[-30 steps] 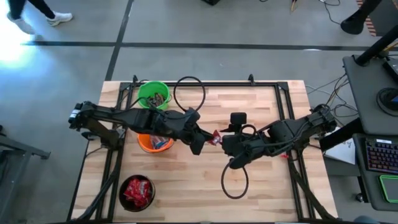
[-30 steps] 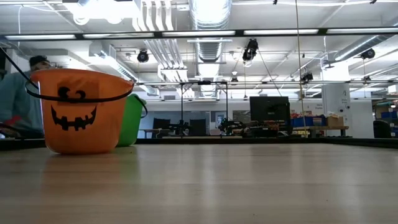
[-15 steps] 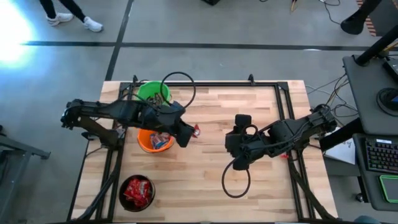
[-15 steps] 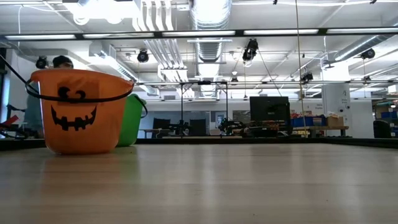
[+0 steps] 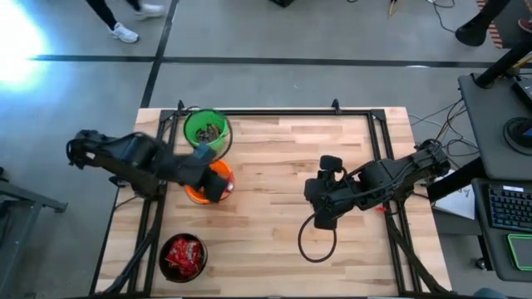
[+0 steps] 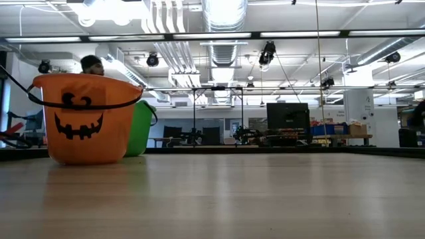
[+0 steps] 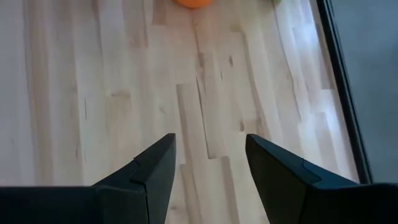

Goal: Organize candy in baskets
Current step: Put the red candy into the black bucket

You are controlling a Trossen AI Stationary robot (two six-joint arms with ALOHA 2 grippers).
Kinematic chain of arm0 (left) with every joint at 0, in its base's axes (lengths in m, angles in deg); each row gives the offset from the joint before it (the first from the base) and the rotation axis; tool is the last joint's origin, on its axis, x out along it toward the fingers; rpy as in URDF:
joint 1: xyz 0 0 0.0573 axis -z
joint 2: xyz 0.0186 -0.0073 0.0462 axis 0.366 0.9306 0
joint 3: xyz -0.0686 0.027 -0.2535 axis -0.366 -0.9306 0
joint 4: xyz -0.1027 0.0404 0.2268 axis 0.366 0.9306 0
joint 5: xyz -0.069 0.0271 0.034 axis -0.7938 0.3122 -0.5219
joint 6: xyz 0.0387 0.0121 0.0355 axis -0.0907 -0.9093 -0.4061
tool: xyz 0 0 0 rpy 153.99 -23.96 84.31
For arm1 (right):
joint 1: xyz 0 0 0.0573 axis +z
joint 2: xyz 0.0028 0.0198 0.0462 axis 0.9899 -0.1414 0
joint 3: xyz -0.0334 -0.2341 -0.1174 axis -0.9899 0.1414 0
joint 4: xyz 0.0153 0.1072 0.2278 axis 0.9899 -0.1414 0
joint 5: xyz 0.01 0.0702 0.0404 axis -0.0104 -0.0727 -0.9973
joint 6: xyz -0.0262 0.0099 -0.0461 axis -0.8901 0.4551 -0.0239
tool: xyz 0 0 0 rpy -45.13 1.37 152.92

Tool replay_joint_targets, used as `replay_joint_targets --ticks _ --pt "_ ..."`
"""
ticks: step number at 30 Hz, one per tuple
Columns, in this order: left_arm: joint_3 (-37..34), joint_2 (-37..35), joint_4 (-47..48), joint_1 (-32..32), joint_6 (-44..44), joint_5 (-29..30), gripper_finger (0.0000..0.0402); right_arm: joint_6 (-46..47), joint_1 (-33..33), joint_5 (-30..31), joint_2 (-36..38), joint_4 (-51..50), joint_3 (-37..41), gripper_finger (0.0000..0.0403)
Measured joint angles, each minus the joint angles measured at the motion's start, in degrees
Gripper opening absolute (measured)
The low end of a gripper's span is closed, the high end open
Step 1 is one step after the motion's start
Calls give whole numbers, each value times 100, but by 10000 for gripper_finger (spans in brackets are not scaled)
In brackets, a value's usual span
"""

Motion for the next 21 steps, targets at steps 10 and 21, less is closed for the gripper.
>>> replay_joint_targets --ticks 10,21 --pt "0 132 418 1721 1631 488 3 652 0 -1 0 13 4 189" --pt "1 332 1274 3248 3517 643 3 1546 26 -352 0 24 30 189"
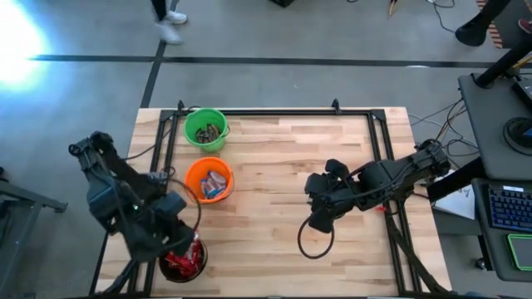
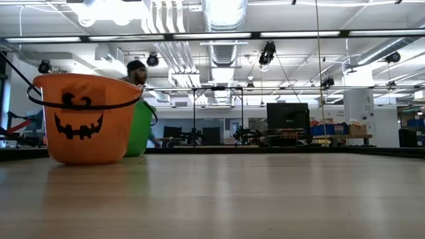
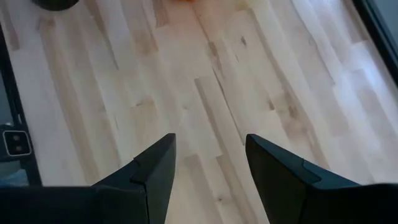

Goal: Organize candy in baskets
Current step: Put the red candy into the black bucket

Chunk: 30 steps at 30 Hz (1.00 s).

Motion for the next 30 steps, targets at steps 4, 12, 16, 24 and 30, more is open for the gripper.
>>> replay_joint_targets --ticks 4,12,16,24,30 --pt "1 85 232 431 576 -1 3 168 15 -82 0 7 50 189" --pt "1 264 318 1062 1407 -10 3 488 52 -100 0 4 306 189" --pt "1 343 483 1279 1733 -127 3 638 91 -100 0 9 416 189" --pt "1 464 958 1386 2152 -591 4 776 199 -100 0 13 692 189" --pt "1 493 794 1384 2151 -598 6 769 201 -100 0 18 775 189"
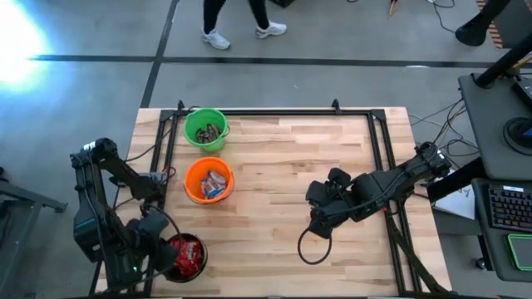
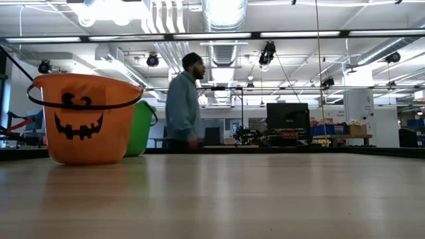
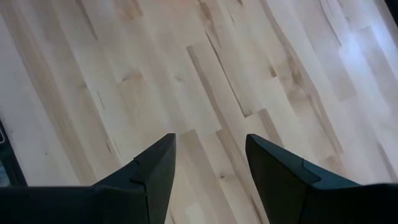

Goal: Organize candy in baskets
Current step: Put the red candy into the black bucket, then return to Home Position

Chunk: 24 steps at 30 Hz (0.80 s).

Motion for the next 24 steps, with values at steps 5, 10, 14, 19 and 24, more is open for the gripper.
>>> replay_joint_targets --ticks 5,10,14,19,24 --pt "0 20 -192 0 0 0 21 -15 0 0 0 6 0 189" --pt "0 20 -196 -2 0 0 63 -19 0 0 0 4 0 189" --pt "0 20 -195 -2 0 0 103 -28 0 0 0 4 0 189" --pt "0 20 -192 -2 -110 13 143 -30 0 -2 0 2 0 189" --pt "0 20 -189 -17 -643 132 157 -76 -2 0 0 0 0 189"
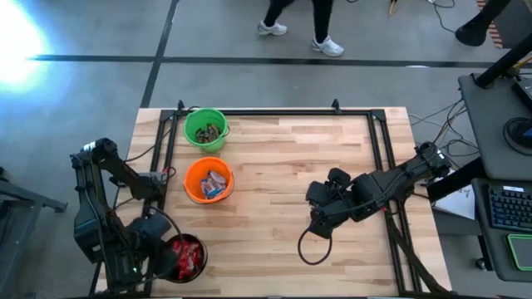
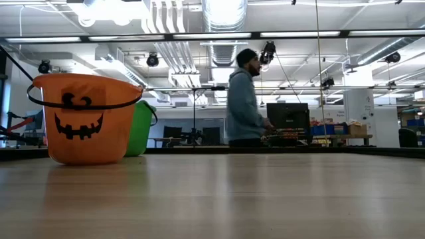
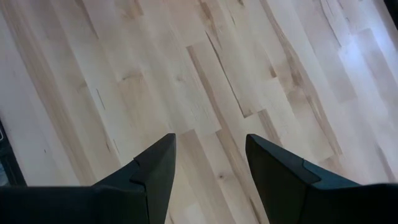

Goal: Organize candy in baskets
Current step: Return to Home Position

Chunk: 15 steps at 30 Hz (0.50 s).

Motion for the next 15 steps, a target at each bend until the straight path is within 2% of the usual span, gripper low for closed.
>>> replay_joint_targets --ticks 4,9,11,15 --pt "0 -2 -200 -3 -620 508 157 102 0 -72 0 5 0 189" --pt "0 -2 -871 -17 -1866 958 158 150 0 -1222 0 20 0 189" --pt "1 -2 -1097 -17 -2722 960 158 284 0 -1787 0 31 0 189" --pt "2 -7 -1355 -17 -5072 694 158 567 0 -2808 0 32 0 189"
